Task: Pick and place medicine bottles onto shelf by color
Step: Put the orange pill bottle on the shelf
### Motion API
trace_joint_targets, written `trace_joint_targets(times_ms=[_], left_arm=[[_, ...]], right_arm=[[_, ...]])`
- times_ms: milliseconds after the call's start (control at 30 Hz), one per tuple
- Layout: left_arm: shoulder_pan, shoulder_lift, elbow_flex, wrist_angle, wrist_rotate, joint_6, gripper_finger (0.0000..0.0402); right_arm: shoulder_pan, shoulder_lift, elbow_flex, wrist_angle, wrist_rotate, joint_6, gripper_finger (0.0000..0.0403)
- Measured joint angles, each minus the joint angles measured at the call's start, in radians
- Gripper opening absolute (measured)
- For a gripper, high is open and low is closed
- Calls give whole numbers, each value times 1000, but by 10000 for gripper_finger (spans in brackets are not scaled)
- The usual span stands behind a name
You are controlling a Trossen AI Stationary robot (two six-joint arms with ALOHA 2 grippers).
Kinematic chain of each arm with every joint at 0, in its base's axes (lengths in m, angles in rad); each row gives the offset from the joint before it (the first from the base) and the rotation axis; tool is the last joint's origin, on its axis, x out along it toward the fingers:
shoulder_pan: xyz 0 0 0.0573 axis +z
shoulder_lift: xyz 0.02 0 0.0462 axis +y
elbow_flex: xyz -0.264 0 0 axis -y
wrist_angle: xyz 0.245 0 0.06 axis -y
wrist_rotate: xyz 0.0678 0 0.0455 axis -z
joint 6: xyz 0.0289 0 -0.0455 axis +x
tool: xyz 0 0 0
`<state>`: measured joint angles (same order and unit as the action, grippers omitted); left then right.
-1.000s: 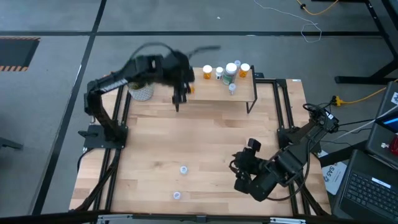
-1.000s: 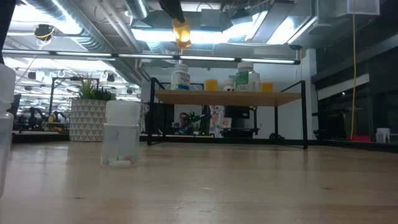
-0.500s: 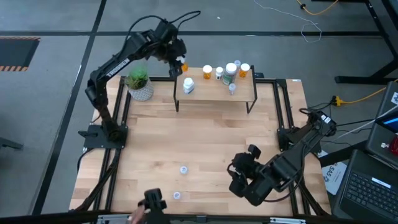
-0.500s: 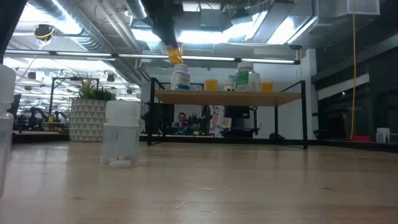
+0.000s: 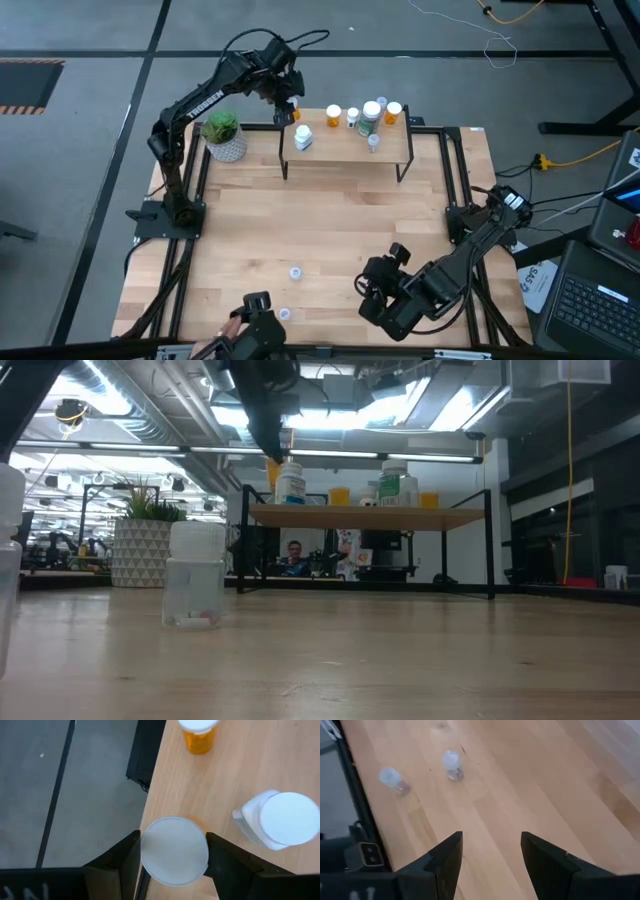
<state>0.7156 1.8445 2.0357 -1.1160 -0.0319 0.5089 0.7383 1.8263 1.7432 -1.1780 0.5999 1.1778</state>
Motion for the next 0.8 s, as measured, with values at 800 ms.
trace_joint_targets(times_ms=[800], left_arm=[[-9,100,0,7,-3,50,186]], right_arm=[[0,6,0,104,35,-1,203]])
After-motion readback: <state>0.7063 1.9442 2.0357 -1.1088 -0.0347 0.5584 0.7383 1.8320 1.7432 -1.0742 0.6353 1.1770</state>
